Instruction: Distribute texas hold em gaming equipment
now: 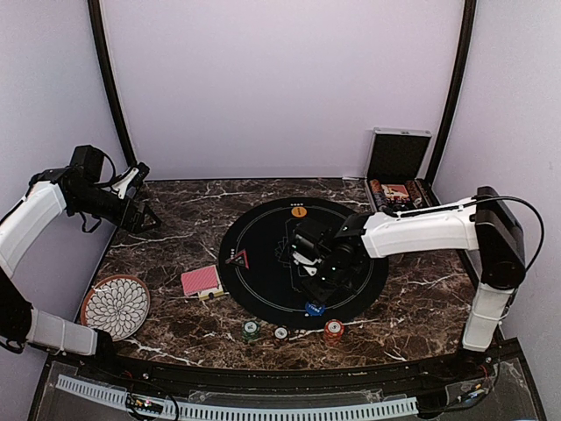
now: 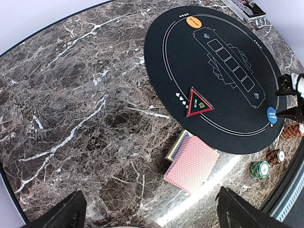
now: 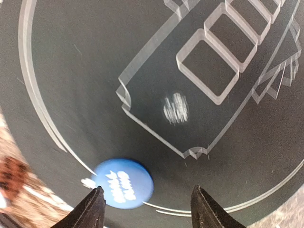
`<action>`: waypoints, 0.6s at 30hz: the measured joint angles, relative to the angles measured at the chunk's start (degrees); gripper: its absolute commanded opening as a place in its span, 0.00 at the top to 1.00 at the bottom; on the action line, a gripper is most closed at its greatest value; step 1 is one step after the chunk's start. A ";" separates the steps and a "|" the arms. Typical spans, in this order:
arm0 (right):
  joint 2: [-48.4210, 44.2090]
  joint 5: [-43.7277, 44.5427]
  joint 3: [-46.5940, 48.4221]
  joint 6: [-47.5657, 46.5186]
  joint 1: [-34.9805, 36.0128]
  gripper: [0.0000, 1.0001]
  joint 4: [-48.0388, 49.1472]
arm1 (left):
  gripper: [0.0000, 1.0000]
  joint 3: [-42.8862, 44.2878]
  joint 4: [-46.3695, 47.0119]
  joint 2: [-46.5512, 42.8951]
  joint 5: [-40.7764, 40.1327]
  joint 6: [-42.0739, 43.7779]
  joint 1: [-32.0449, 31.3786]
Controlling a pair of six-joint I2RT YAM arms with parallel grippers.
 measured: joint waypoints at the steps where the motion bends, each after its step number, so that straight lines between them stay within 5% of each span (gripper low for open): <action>1: 0.07 -0.39 0.92 0.02 0.00 0.37 0.13 | 0.01 0.00 0.00 -0.02 0.00 0.00 0.00; 18: 6.19 -1.42 4.26 -0.11 0.74 0.37 2.21 | 0.01 0.96 -0.52 -0.22 -0.02 0.04 0.00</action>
